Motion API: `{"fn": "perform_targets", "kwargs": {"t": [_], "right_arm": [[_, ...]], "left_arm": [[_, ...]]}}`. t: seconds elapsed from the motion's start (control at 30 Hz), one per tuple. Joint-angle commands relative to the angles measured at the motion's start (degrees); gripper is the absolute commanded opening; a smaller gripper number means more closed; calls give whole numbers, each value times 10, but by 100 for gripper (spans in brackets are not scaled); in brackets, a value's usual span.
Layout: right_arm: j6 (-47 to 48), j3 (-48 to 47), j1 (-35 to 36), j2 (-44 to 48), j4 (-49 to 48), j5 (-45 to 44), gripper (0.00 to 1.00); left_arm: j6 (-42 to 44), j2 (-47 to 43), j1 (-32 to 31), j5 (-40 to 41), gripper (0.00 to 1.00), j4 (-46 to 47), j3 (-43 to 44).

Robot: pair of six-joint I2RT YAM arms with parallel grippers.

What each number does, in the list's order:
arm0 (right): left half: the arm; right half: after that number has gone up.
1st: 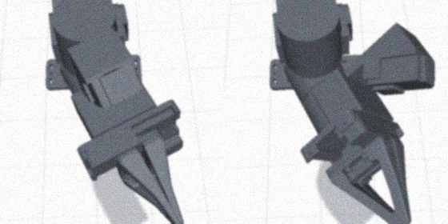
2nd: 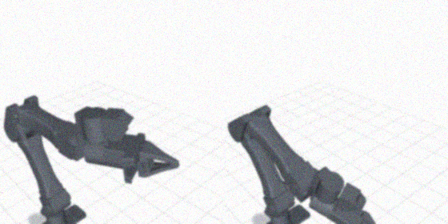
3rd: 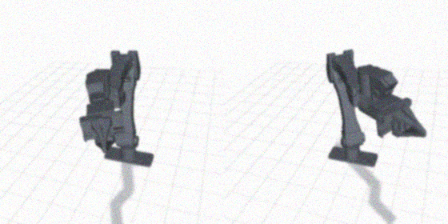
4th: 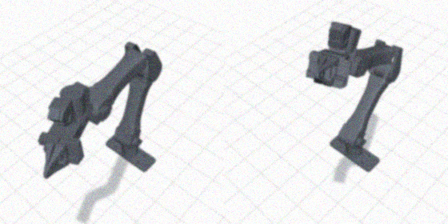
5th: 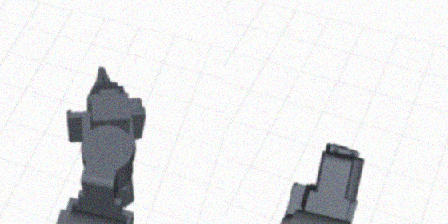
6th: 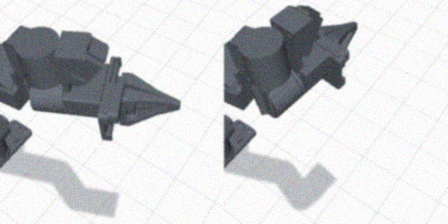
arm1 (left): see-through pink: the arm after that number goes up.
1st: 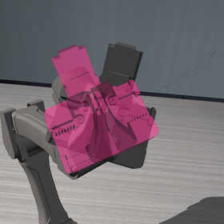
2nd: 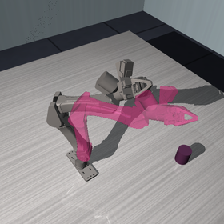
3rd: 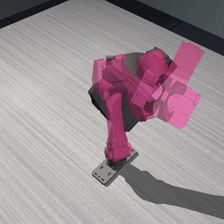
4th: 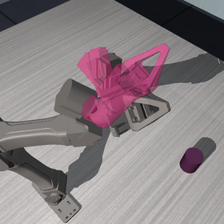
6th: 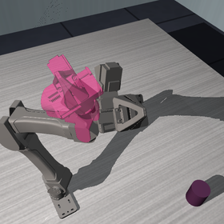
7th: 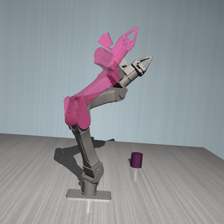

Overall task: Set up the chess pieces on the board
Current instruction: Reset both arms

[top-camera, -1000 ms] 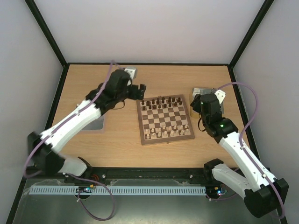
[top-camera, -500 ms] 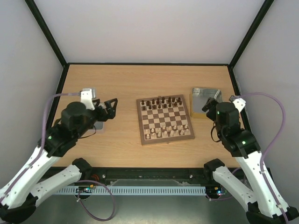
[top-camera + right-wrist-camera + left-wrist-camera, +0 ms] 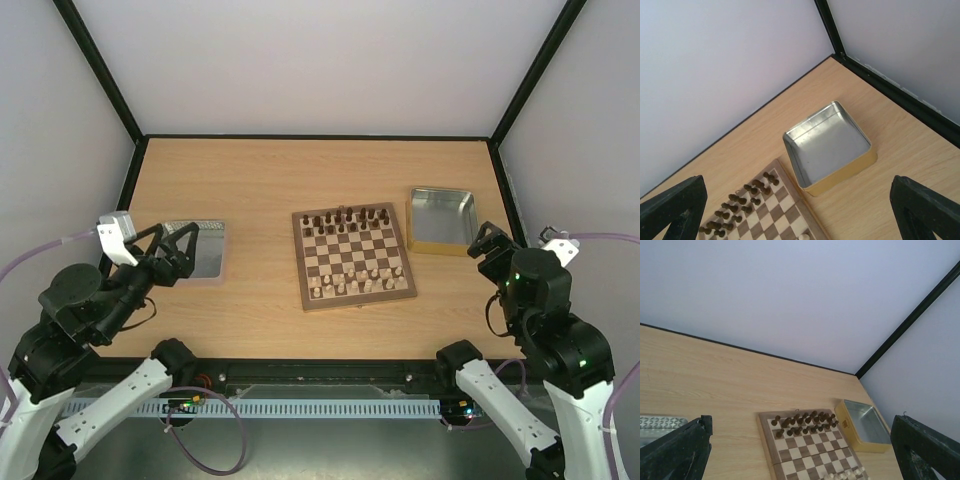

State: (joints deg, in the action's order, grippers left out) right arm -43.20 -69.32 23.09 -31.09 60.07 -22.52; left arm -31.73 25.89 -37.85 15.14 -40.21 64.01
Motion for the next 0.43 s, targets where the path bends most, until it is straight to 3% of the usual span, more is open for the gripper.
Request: {"fn": "perform_targets", "kwargs": {"t": [0.0,0.4], "right_arm": [[-6,-13,-2,11,62,-20,98],[-1,3,-2,25,54,-29,98]], "left_arm": [[8,-6,1,-3,99,-27,8],[7,-10,1,-9,99,-12,-9]]}}
